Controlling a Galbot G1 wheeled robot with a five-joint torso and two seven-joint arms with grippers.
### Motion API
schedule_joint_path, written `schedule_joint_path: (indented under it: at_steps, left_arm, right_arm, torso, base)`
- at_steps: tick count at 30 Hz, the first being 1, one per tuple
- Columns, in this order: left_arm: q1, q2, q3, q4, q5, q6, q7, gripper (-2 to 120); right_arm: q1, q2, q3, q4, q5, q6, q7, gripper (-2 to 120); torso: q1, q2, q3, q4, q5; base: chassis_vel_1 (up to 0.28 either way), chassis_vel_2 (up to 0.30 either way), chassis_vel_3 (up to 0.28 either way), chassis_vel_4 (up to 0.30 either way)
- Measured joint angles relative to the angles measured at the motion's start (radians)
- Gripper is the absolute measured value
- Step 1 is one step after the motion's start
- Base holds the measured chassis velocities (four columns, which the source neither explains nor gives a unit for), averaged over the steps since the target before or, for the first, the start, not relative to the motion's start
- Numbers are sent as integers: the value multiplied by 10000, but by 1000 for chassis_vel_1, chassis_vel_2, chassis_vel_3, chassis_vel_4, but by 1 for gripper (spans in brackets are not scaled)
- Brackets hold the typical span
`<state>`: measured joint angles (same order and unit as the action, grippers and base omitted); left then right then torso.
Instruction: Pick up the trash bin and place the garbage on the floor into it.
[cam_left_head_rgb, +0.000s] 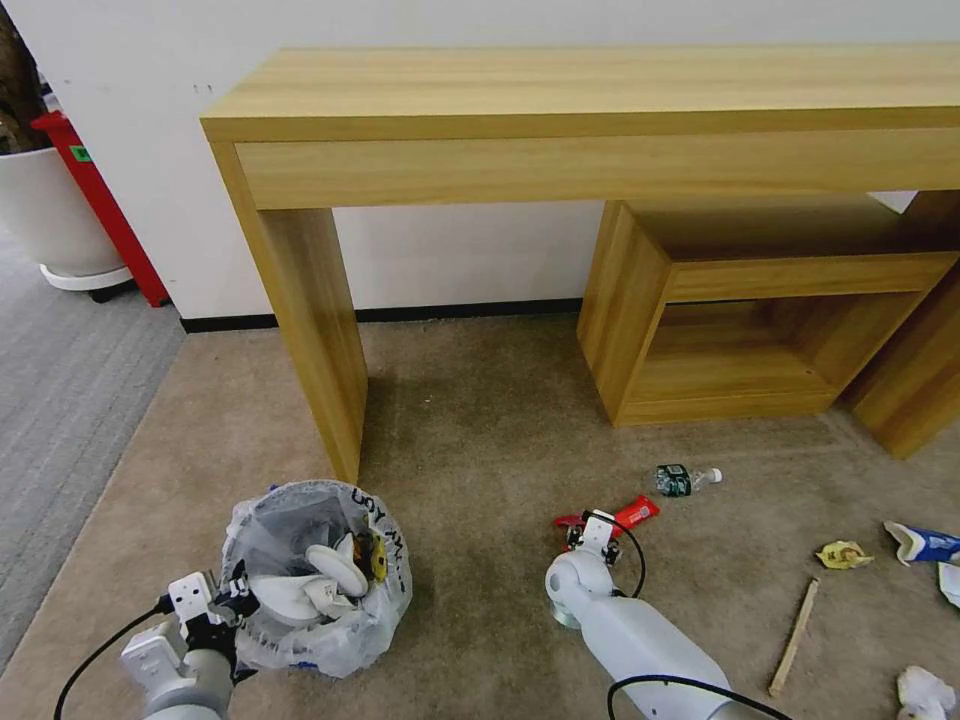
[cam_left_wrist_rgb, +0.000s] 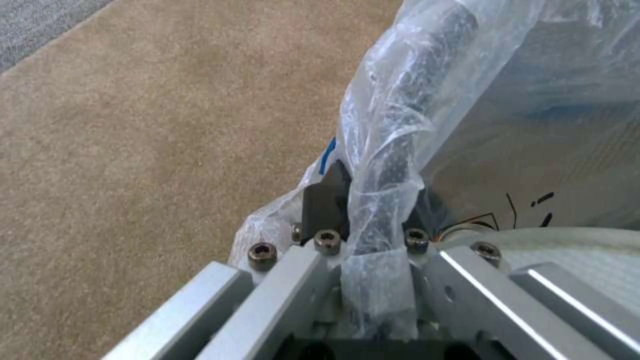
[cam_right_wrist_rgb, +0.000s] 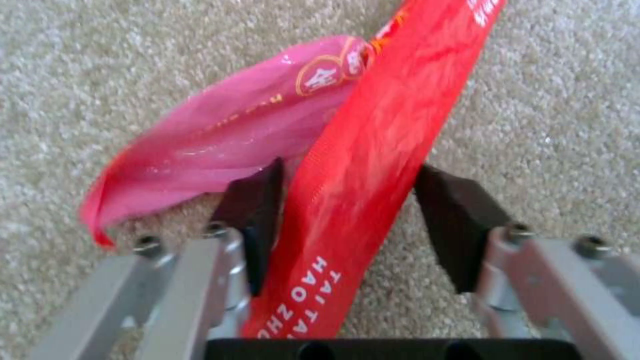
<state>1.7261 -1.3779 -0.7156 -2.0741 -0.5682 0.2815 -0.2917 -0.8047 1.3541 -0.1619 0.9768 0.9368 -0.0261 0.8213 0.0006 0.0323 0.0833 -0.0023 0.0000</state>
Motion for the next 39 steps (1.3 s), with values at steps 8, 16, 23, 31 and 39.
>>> schedule_joint_path:
  at_steps: [8, 16, 23, 31, 39]
  left_arm:
    - [0, -57, 28, -22, 6, -3, -1, 0]
    - [-27, -93, 14, 14, 48, -26, 0, 0]
    - [-104, -116, -16, 127, 70, -43, 6, 0]
    - [-162, -220, 24, 176, 157, -53, 15, 0]
    - [-100, -262, 52, 17, 198, -24, 18, 0]
  right_arm:
    - [-211, -10, 49, -93, -185, 110, -279, 18]
    - [-615, -464, 64, 1191, -71, 267, -673, 3]
    - [-1161, -1478, 61, 3849, -152, 753, -1220, 3]
    - [-493, -3560, -1356, 7411, -830, 1571, -2508, 3]
    - [1754, -4700, -4121, 8925, -1408, 2764, -4104, 3]
  torso:
    - [-1, 0, -1, 1, -1]
    - [-1, 0, 0, -1, 0]
    - [0, 0, 0, 0, 2]
    - [0, 1, 0, -1, -1]
    - [0, 0, 0, 1, -1]
  base:
    - [0, 0, 0, 0]
    - [0, 0, 0, 0]
    - [0, 0, 0, 0]
    - [0, 0, 0, 0]
    - [0, 0, 0, 0]
